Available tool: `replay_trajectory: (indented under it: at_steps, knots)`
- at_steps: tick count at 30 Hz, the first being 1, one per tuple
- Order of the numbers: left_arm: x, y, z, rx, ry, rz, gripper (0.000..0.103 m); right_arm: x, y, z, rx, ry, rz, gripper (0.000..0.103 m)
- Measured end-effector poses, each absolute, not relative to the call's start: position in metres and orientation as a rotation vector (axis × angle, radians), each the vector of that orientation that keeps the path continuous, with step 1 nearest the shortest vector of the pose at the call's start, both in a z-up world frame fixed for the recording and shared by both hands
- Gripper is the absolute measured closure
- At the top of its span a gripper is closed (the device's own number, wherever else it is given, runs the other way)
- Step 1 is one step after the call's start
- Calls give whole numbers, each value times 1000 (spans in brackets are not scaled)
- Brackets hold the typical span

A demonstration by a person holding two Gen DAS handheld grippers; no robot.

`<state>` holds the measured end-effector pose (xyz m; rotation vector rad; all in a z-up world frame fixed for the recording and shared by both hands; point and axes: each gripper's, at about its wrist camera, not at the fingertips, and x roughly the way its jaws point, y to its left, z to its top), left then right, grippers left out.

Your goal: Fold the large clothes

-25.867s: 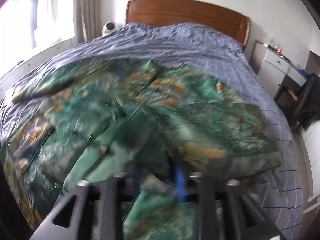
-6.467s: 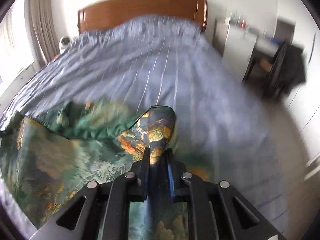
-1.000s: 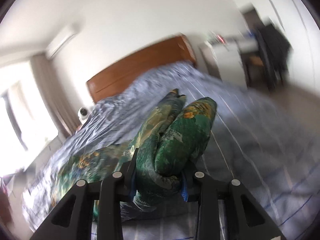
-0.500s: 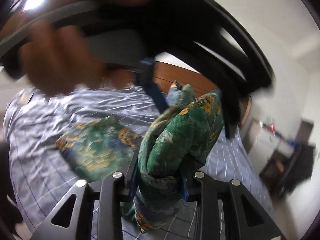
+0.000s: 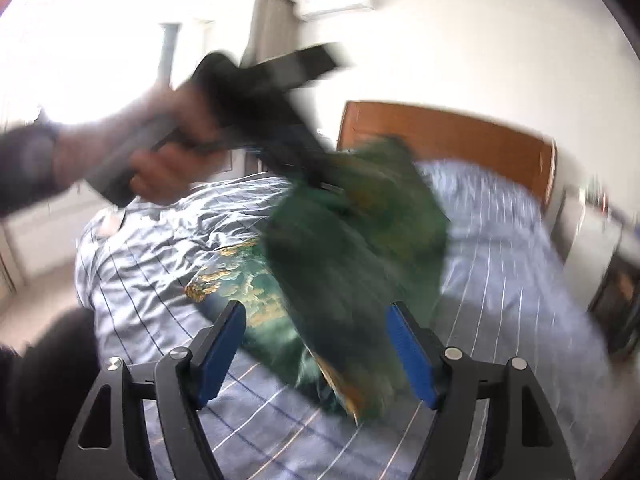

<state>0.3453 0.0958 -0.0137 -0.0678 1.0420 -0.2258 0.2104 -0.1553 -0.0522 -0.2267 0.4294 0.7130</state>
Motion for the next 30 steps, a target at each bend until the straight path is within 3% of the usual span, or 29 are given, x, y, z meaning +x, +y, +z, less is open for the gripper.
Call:
replay_trajectory:
  at_steps: [3,5,6,16,24,30]
  knots:
    - [348,146,-38,-144,1068,-143,79,236,-172,-55,-161,494,656,33]
    - [346,176,-57,-189,1086,-101,79,253,-170,-58,-154,531,647,73]
    - [344,187,-66,-214,1092,-88,79,261,-165,-60,-154,555,647,78]
    - [328,234,-94,-293,1060,-71,79,296,-72,-86,-236,659,752,80]
    - [323,256,-145,-382,1072,-65,75,325,-41,-160,-232,906,720,80]
    - [324,263,-151,-424,1053,-82,74,336,-36,-144,-248,997,736,80]
